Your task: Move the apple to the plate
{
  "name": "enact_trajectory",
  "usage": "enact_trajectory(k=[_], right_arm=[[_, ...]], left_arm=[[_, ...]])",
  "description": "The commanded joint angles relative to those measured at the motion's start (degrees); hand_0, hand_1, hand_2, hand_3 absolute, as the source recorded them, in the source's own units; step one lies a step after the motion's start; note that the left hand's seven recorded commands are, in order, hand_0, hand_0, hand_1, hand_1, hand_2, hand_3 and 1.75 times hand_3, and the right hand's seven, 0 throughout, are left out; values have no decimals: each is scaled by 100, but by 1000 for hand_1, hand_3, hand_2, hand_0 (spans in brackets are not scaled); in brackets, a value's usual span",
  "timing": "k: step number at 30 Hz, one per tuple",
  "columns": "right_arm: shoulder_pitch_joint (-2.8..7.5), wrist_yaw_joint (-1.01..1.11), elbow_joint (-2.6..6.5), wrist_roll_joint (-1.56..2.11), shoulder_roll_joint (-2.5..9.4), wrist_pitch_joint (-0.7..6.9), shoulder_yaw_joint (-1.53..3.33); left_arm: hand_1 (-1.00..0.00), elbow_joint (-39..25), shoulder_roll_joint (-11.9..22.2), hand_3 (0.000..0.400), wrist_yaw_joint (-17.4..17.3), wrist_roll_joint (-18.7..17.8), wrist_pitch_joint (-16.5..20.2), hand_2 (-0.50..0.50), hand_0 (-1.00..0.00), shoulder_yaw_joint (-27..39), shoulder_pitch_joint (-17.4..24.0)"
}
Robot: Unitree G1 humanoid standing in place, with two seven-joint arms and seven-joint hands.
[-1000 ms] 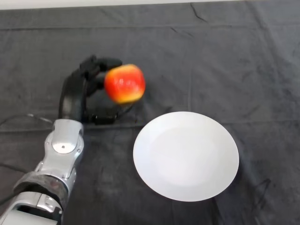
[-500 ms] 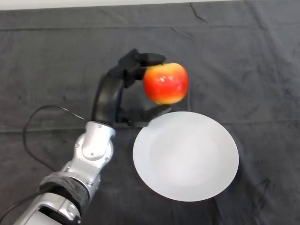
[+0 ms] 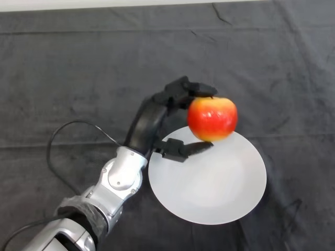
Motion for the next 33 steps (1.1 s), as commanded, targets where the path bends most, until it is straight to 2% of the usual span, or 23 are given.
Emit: enact_trajectory(k=[1, 13, 33], right_arm=[[231, -8, 35, 48, -108, -36, -26], [228, -5, 44, 49, -112, -36, -27], [224, -1, 55, 48, -116, -37, -28]], left_arm=[[-1000, 42, 167, 400, -57, -57, 71, 0, -1000, -166, 148], [-1000, 196, 220, 400, -116, 219, 524, 0, -1000, -802, 88], [-1000, 338, 289, 400, -179, 601, 905, 0, -1000, -1204, 36]])
